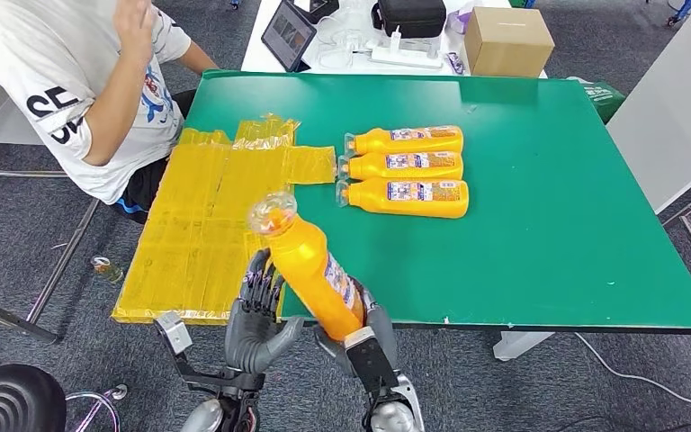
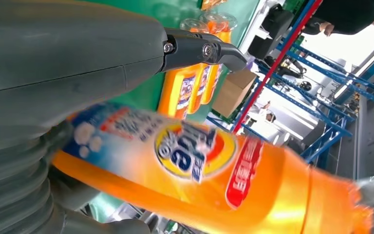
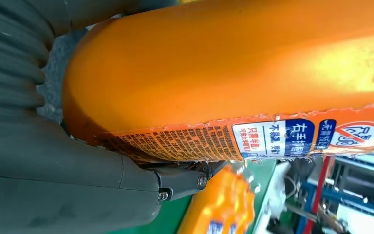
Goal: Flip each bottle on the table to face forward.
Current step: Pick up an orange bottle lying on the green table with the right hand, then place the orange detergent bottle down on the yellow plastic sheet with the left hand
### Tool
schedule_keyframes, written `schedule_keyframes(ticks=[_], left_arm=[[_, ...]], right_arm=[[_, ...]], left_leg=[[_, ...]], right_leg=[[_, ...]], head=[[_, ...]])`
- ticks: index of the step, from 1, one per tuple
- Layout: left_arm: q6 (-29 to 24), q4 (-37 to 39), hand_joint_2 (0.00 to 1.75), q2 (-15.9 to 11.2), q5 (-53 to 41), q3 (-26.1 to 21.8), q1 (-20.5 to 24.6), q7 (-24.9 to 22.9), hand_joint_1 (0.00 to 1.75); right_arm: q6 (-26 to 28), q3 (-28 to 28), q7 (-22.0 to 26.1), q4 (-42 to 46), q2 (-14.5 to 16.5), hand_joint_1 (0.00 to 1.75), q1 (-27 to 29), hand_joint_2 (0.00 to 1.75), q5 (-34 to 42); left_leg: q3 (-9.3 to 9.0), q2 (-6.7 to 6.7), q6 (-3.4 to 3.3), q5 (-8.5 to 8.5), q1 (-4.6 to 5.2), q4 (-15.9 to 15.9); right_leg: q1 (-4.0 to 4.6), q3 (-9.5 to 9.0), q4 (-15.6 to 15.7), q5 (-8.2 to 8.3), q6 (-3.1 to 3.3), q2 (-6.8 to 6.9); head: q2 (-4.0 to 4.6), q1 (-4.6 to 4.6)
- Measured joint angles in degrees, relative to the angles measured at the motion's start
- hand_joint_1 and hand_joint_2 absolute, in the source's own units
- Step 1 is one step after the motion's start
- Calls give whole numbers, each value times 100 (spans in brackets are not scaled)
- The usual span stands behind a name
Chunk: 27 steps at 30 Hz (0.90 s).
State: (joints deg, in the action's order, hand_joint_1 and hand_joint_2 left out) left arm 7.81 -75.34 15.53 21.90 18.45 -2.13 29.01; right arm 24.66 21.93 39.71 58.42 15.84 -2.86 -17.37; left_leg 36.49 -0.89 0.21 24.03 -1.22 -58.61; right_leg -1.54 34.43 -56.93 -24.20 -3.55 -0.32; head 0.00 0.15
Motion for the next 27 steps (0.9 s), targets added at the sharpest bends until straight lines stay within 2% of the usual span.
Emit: schedule_keyframes(ticks=[14,24,27], left_arm=[[-40,9,175,-34,-46,92,-2,7,0],[-92,94,175,-37,-461,152,24,98,0],[-93,104,175,-37,-524,149,20,99,0]], right_arm=[[-73,171,-26,-340,36,175,-99,175,-27],[-362,508,-180,-690,42,175,-292,175,-326],[-396,624,-367,-752,43,175,-341,175,-590]], left_leg=[[0,1,0,0,0,0],[1,1,0,0,1,0],[1,1,0,0,0,0]], right_leg=[[0,3,0,0,0,-1],[0,2,0,1,0,-1],[0,3,0,1,0,-1]], head=[[0,0],[0,2],[0,2]])
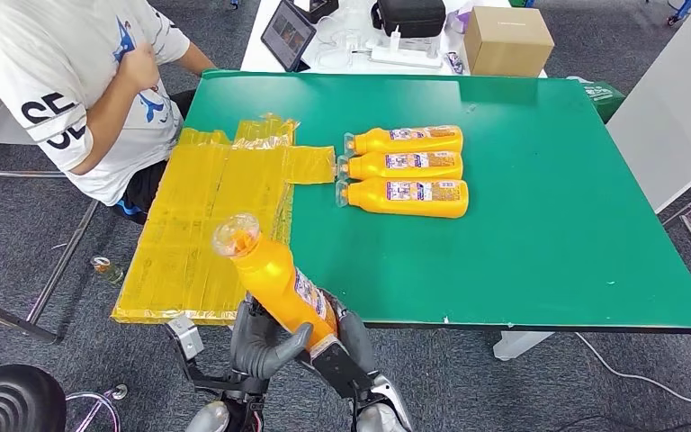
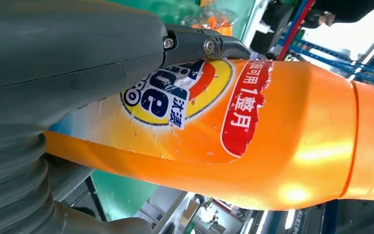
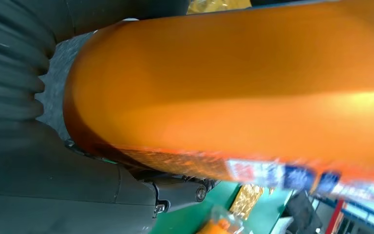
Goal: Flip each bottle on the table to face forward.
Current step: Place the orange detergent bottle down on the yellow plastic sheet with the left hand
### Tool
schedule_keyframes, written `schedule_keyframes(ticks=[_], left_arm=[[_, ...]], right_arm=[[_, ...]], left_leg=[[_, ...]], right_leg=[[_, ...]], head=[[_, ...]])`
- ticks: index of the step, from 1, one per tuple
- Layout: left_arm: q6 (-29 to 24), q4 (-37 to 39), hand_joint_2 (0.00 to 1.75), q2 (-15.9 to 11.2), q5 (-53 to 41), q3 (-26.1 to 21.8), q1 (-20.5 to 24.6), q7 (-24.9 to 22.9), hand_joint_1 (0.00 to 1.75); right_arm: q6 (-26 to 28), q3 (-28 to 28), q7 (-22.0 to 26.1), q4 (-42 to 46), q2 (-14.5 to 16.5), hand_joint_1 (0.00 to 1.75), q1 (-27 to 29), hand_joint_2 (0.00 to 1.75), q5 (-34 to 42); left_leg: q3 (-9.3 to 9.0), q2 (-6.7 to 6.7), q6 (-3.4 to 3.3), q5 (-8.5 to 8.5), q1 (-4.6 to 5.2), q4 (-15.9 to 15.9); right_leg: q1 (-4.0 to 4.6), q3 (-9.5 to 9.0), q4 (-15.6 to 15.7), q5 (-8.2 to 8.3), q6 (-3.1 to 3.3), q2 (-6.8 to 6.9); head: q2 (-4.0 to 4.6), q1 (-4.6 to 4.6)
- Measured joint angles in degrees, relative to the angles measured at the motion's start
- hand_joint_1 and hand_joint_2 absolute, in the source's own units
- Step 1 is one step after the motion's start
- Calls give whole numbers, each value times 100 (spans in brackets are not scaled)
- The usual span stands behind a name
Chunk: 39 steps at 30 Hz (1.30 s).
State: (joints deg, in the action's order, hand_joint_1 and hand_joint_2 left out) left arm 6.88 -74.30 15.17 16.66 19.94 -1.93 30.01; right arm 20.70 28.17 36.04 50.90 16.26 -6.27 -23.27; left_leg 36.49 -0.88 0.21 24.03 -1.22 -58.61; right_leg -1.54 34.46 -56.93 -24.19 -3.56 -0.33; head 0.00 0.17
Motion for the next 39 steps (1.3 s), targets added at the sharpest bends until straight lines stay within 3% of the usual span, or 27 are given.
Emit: schedule_keyframes(ticks=[9,21,22,26,39], left_arm=[[-141,91,175,-3,-282,-211,-83,23,0],[124,315,175,-15,64,-403,-174,-103,0],[167,323,175,-15,94,-419,-178,-104,5],[300,331,175,-15,200,-460,-185,-121,175],[777,361,175,-142,171,-628,-10,-32,175]], right_arm=[[193,485,-598,-446,-9,175,-181,175,-873],[212,813,-808,-795,-105,175,-254,175,-1054],[213,820,-811,-804,-107,175,-254,175,-1048],[216,829,-813,-824,-109,175,-266,175,-1042],[442,868,-993,-828,-86,175,-534,175,-1409]], left_leg=[[1,3,0,0,0,0],[2,15,0,0,0,0],[2,18,0,0,0,0],[2,24,0,0,0,0],[1,27,1,-1,0,0]], right_leg=[[-1,8,0,0,0,-1],[-1,14,0,0,0,-5],[-1,15,0,0,0,-5],[-1,17,0,1,1,-5],[0,14,0,3,1,-7]], head=[[0,-1],[0,-2],[0,-2],[0,-2],[0,-2]])
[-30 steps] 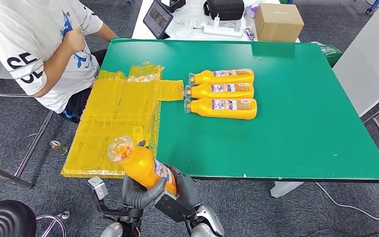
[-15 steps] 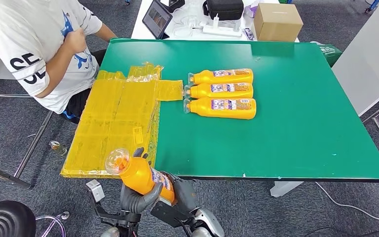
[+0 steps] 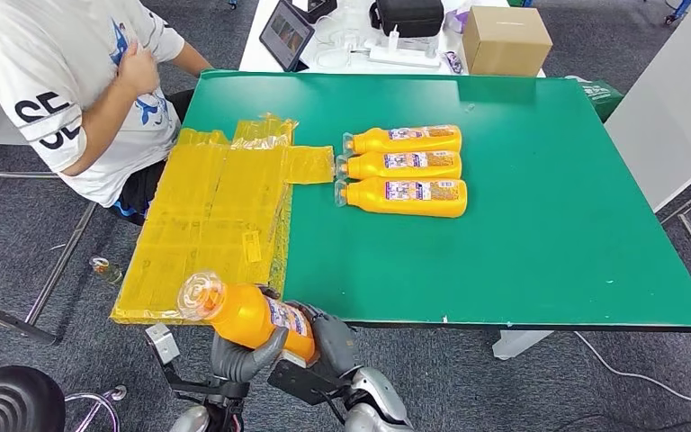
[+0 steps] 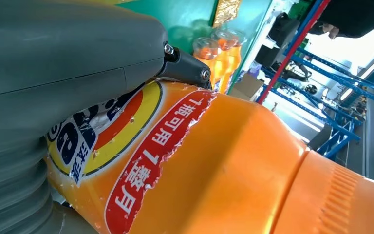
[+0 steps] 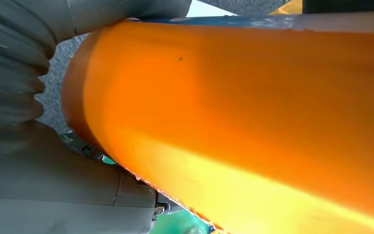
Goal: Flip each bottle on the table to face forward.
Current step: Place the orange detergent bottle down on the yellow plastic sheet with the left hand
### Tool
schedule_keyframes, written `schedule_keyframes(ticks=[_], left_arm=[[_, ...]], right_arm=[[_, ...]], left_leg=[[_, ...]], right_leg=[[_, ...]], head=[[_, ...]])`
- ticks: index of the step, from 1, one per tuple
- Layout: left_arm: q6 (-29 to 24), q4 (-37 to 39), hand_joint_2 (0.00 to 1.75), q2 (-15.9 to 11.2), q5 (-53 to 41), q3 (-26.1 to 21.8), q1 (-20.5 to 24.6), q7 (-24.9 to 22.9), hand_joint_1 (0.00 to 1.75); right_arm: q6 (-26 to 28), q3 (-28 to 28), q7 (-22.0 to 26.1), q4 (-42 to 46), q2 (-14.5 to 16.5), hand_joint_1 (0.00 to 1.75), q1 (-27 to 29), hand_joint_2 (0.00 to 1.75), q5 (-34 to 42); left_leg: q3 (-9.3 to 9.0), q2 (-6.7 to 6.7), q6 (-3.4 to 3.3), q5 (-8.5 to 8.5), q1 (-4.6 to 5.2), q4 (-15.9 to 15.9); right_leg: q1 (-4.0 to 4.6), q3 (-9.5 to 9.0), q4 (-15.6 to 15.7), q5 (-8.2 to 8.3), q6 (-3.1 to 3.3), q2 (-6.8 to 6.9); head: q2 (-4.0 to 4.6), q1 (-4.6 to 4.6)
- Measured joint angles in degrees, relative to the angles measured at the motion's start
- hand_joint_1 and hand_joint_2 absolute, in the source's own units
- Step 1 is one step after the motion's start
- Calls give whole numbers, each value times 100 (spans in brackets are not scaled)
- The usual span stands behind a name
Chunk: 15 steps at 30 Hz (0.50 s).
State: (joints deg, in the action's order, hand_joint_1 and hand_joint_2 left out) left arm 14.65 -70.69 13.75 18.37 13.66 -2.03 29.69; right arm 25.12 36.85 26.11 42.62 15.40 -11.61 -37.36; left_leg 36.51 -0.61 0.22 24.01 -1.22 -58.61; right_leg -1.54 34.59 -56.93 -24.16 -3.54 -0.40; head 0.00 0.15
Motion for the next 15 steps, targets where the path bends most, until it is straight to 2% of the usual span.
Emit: schedule_keyframes(ticks=[15], left_arm=[[174,-45,175,0,-118,-146,131,-58,175]], right_arm=[[71,-30,-91,-33,-4,175,-212,175,-219]], left_leg=[[1,0,0,0,0,0]], right_leg=[[0,1,0,0,0,0]], head=[[0,1]])
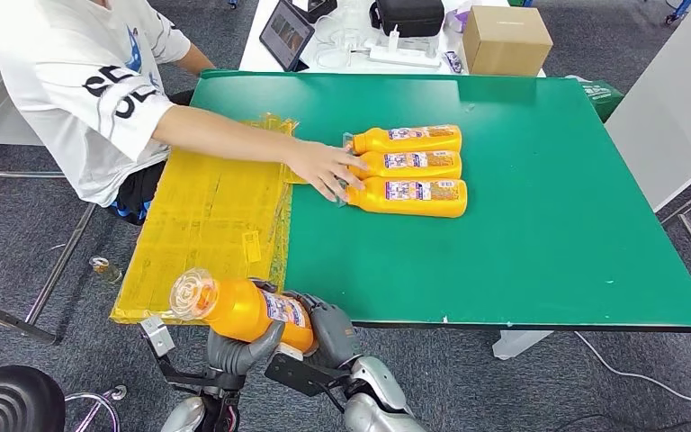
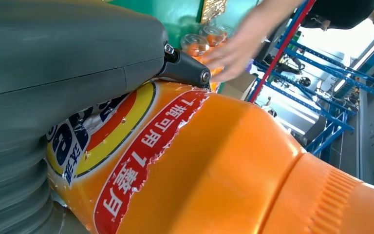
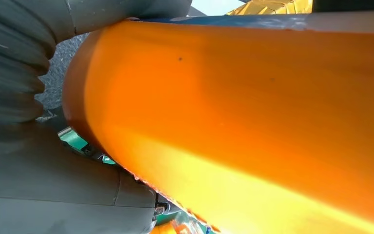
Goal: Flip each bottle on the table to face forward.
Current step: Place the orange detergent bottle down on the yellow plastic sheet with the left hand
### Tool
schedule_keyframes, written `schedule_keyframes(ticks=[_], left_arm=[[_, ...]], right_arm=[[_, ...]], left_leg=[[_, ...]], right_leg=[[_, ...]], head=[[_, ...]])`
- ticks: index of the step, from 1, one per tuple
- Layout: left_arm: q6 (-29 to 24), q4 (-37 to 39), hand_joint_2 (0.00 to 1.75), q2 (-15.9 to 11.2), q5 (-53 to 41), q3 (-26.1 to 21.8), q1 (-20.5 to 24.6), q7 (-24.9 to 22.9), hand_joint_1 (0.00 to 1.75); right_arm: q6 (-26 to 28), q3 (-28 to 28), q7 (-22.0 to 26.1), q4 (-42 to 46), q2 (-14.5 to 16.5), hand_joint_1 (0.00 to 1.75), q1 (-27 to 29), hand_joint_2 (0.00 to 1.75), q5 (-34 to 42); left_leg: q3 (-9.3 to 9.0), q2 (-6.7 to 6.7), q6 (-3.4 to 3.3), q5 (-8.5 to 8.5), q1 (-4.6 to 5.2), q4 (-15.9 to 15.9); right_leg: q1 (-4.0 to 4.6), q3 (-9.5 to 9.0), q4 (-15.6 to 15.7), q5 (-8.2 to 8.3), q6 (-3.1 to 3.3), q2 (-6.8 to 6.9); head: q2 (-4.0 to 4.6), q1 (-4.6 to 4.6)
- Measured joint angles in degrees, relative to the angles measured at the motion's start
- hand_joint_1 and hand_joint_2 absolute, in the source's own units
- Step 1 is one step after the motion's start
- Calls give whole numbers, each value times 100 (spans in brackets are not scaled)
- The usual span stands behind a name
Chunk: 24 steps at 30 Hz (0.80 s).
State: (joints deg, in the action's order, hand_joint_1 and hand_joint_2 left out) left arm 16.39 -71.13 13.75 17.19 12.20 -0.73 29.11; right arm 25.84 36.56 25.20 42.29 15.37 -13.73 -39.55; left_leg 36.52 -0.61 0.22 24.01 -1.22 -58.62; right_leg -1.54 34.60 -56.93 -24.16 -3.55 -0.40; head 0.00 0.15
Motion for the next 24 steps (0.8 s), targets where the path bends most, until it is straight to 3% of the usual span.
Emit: schedule_keyframes(ticks=[3,6,7,10,16,24], left_arm=[[0,-5,175,0,-8,0,0,-2,175],[0,-7,175,0,-27,-1,0,-2,175],[0,-9,175,0,-41,-2,2,-2,175],[0,-36,175,1,-112,0,28,-11,175],[-278,-90,175,4,-487,21,300,71,175],[-1539,81,175,-46,-1211,-68,1346,245,175]], right_arm=[[0,-3,0,-2,0,175,-1,175,0],[3,-10,1,-2,1,48,-1,175,-3],[14,-16,4,-2,1,4,-1,131,-2],[50,-47,65,21,1,0,3,0,69],[-504,-230,632,541,-63,0,112,0,900],[-1687,-455,1059,1898,-410,0,377,0,1771]], left_leg=[[0,0,0,0,0,0],[0,0,0,0,0,0],[0,0,0,0,0,0],[0,-1,0,0,0,0],[1,-5,-1,-1,0,0],[3,-20,-2,-5,0,-1]], right_leg=[[0,0,0,0,0,0],[0,0,0,0,0,0],[0,0,0,0,0,0],[0,0,0,0,0,0],[0,-1,0,1,0,1],[0,-3,-1,9,6,3]], head=[[0,0],[0,0],[0,0],[0,1],[0,2],[0,2]])
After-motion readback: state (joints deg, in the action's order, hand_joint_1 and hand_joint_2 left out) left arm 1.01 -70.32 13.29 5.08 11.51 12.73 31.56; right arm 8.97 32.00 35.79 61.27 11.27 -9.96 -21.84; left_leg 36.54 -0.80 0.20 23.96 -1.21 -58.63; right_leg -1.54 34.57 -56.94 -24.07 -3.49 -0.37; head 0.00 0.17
